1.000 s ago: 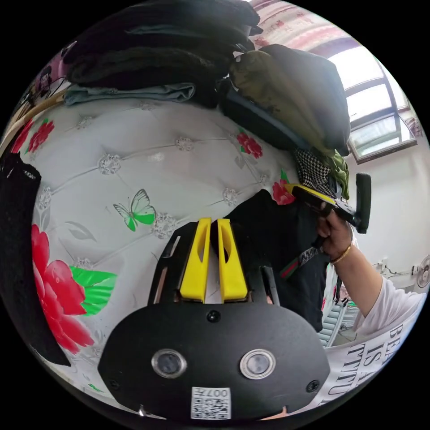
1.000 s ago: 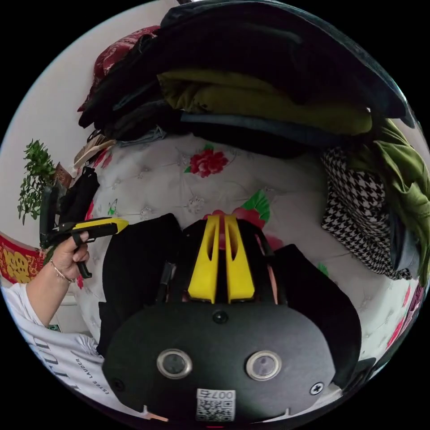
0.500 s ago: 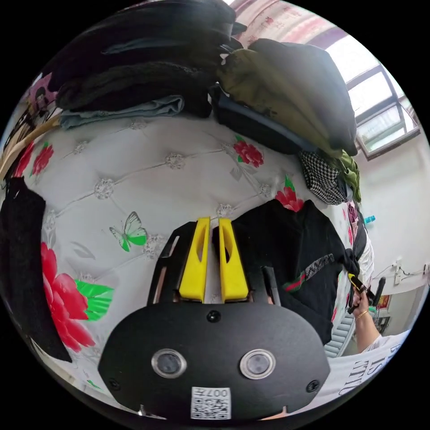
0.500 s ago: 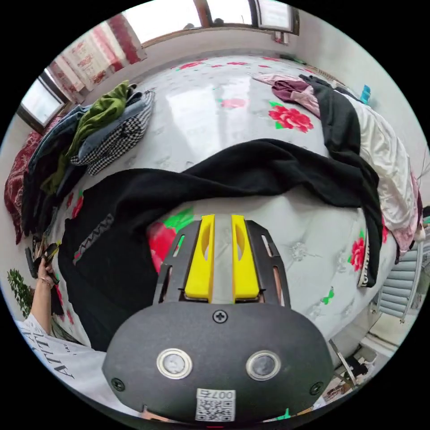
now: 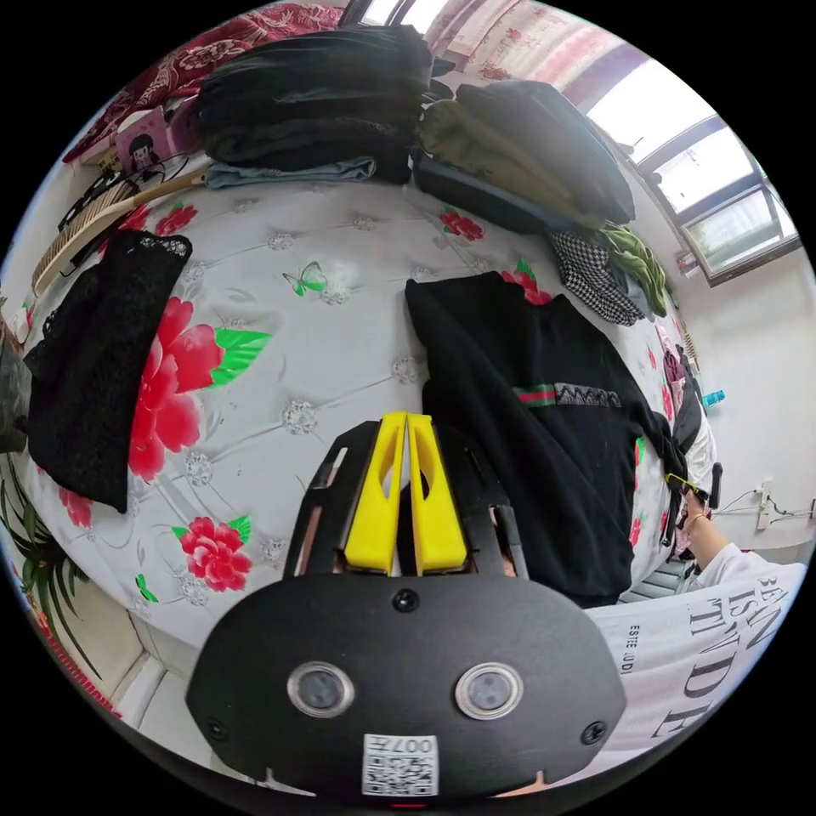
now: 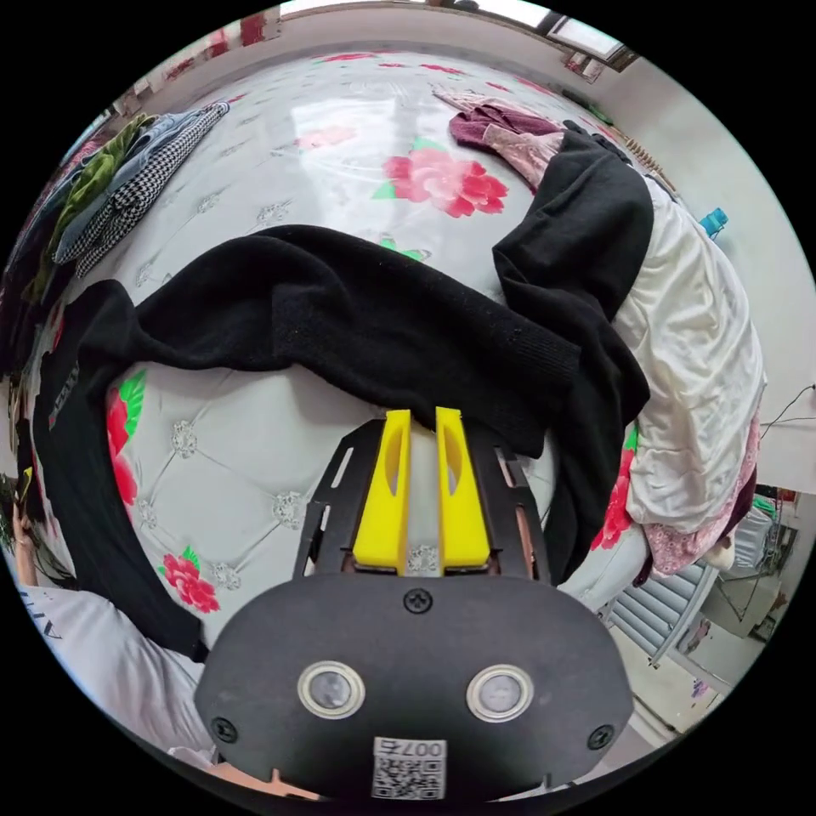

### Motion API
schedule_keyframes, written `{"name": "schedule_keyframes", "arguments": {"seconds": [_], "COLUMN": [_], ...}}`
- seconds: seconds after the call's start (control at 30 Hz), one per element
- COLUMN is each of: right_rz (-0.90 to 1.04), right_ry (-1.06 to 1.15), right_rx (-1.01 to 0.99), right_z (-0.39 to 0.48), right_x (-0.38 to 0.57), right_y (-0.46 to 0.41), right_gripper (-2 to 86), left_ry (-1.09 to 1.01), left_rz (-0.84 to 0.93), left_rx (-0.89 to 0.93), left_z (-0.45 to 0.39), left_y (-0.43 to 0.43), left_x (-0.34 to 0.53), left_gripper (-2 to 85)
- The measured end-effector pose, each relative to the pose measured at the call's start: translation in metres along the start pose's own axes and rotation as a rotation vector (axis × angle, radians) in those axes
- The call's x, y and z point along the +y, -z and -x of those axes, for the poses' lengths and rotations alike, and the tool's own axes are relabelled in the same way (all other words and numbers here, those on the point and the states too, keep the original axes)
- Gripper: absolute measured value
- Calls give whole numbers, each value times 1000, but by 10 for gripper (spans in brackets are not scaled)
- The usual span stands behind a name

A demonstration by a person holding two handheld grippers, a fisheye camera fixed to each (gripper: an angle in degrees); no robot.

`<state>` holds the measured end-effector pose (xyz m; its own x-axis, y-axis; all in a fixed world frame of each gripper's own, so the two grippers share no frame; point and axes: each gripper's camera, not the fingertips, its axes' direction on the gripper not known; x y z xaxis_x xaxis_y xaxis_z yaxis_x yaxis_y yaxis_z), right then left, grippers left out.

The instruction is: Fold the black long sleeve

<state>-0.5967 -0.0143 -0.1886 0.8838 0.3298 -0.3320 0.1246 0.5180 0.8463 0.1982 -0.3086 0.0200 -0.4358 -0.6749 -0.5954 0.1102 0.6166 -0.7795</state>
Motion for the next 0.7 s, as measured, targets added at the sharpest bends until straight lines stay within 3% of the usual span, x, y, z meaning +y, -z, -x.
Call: {"name": "schedule_keyframes", "arguments": {"seconds": [0.1,0.27,0.5,0.7], "right_rz": [42,-76,-189,-283], "right_ry": [5,83,240,387], "right_rx": [30,-17,-567,-945], "right_z": [-11,-10,5,21], "right_x": [-5,16,87,131], "right_y": [1,42,136,181], "right_gripper": [9,-1,-2,-3], "left_ry": [-24,-94,-237,-356], "left_rz": [18,24,29,32], "left_rx": [30,99,131,320], "left_z": [-7,-18,-17,-20], "left_y": [-4,-5,-5,-15], "left_x": [9,9,16,32], "left_gripper": [-9,-9,-8,36]}}
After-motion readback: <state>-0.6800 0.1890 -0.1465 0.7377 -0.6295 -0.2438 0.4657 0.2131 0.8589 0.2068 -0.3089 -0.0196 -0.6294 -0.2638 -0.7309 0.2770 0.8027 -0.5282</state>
